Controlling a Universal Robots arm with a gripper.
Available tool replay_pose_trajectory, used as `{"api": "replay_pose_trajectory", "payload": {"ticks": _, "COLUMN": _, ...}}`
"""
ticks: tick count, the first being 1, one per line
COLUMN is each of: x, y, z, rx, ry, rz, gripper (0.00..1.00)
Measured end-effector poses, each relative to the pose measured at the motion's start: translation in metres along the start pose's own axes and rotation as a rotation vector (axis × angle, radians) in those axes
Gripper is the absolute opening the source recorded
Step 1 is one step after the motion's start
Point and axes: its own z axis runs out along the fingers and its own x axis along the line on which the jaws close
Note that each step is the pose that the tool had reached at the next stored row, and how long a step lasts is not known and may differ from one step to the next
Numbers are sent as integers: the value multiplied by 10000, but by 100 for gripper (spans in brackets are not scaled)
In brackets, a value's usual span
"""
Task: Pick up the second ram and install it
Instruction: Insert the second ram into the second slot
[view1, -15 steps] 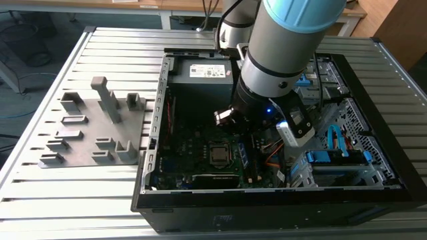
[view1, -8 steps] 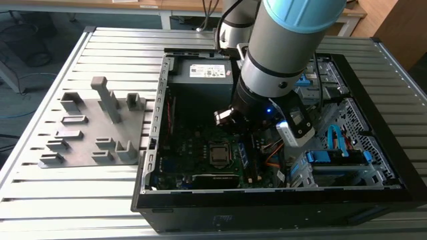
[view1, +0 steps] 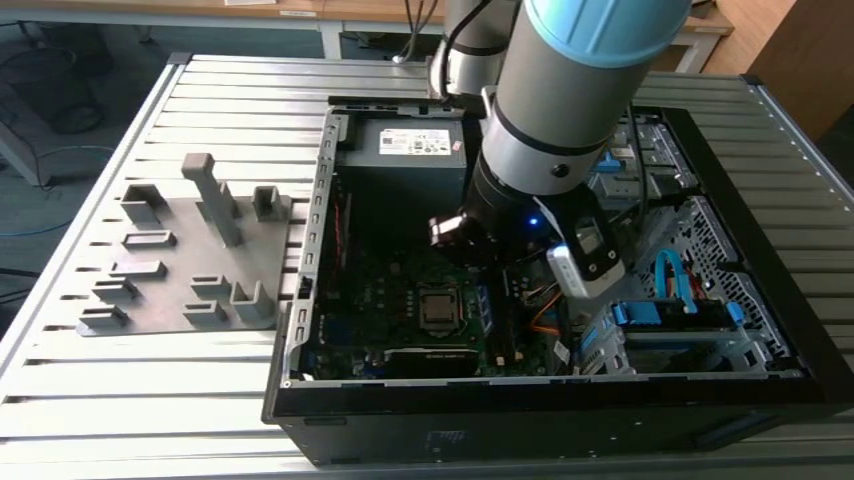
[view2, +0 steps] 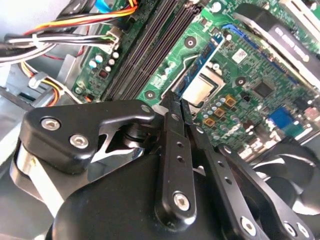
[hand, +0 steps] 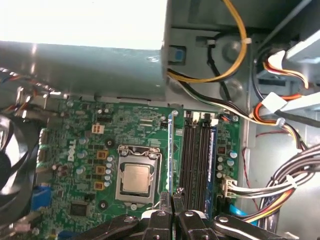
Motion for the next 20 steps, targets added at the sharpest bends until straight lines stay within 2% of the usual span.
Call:
{"api": "replay_pose_trajectory", "payload": {"ticks": 8, "x": 0, "y": 0, "z": 3, "rx": -35, "ry": -90, "rz": 1014, "gripper": 13}}
{"api": "replay_pose_trajectory", "payload": {"ticks": 20, "x": 0, "y": 0, "z": 4, "rx": -50, "ry": -173, "rz": 1933, "gripper": 13}}
